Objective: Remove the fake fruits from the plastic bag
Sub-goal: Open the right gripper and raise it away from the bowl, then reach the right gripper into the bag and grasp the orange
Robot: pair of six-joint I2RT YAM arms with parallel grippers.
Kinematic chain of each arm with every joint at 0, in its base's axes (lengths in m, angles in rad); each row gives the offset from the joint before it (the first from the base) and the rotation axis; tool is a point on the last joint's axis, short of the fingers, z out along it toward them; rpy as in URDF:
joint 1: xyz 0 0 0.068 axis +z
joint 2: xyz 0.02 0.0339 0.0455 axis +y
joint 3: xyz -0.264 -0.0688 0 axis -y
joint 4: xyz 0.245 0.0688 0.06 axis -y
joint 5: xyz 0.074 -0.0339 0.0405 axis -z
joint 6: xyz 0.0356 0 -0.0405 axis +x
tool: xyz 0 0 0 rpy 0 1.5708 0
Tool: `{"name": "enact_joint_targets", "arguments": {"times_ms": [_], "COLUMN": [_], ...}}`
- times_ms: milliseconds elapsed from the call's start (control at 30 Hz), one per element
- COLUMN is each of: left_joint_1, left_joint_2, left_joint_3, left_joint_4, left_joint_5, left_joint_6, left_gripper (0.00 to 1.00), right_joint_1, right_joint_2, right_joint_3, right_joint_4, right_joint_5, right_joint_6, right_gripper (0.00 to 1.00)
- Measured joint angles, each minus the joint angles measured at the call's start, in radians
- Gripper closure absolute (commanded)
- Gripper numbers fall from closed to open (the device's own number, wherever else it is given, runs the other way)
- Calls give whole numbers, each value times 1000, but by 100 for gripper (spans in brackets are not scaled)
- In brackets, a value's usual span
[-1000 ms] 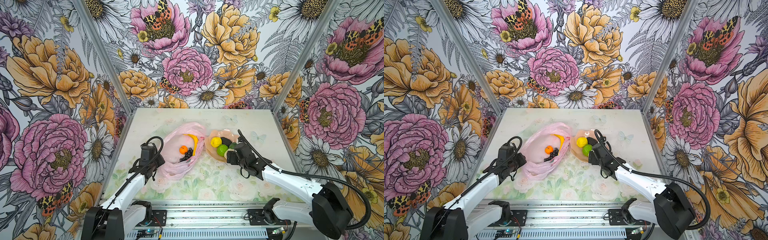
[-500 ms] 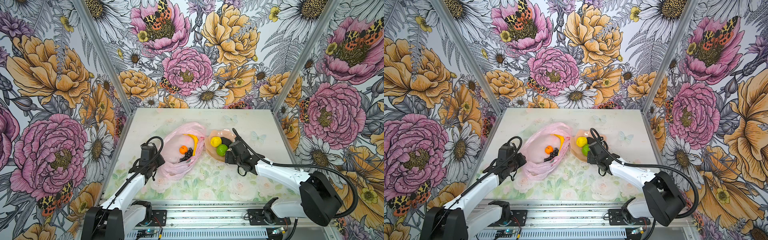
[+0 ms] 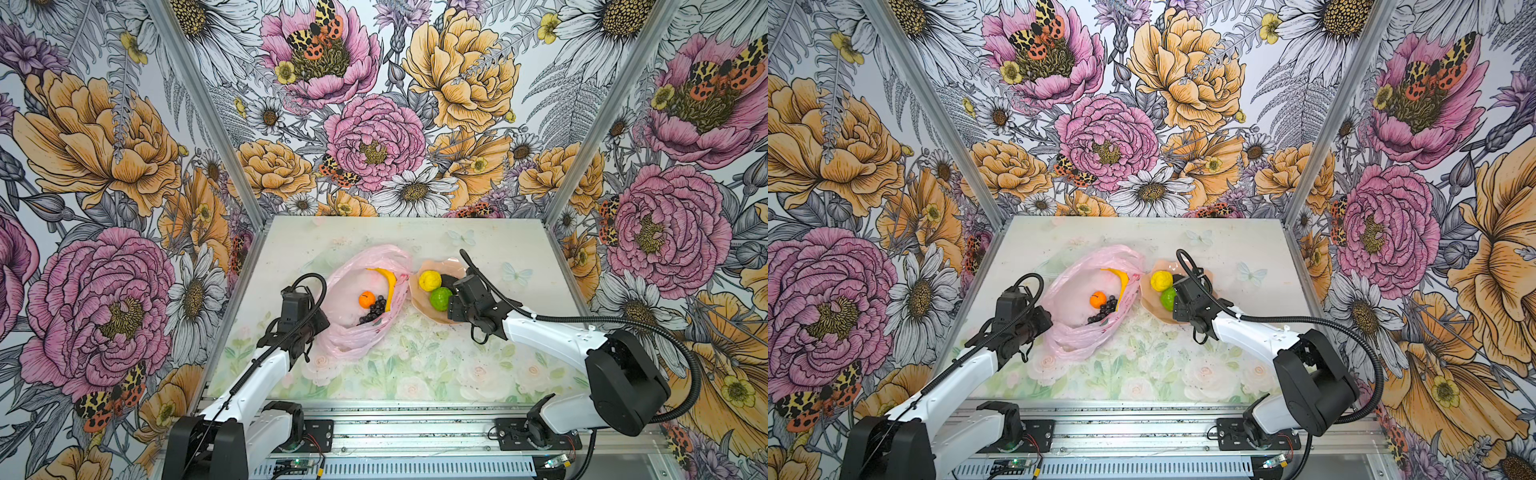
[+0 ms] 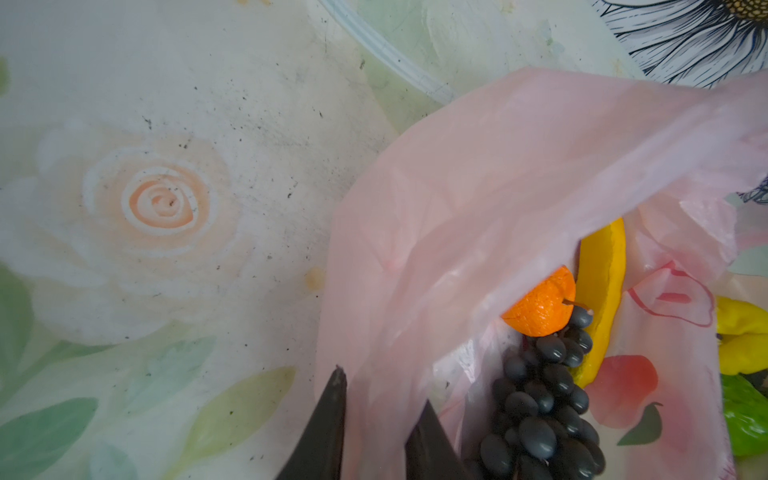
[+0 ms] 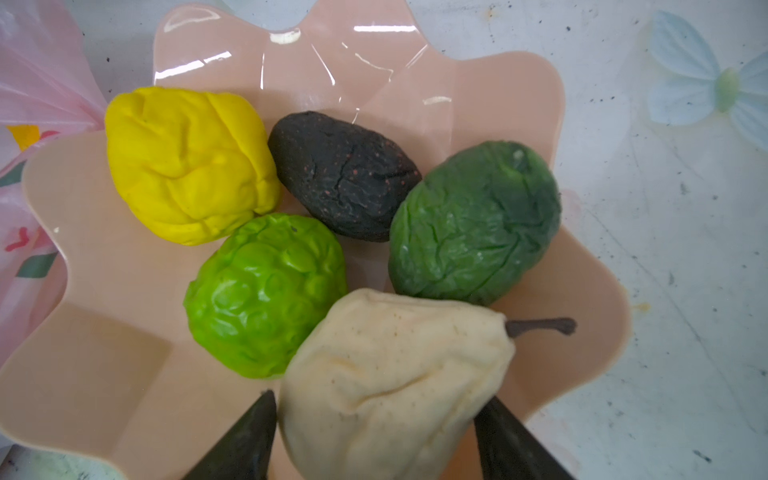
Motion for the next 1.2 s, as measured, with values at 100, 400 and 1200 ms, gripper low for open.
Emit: {"name": "enact_joint_targets", "arguments": {"times_ms": [100, 400, 1200], "left_joint_1": [0, 0, -110], "left_joint_2": [0, 21, 55], "left_joint_3": [0, 0, 12], "left_joint_4": [0, 3, 2], "left_joint_5": [0, 0, -76], "left_joint_6": [0, 0, 27], "left_gripper": [75, 76, 77], "right_joint_1": [0, 15, 332], "right_joint_2": [0, -74, 468], "right_joint_3": [10, 63, 758], "right_joint_4": [-14, -86, -113], "right_joint_5": [0, 14, -99], "right_joint_6": [0, 19, -69], "right_gripper": [22, 15, 36]}}
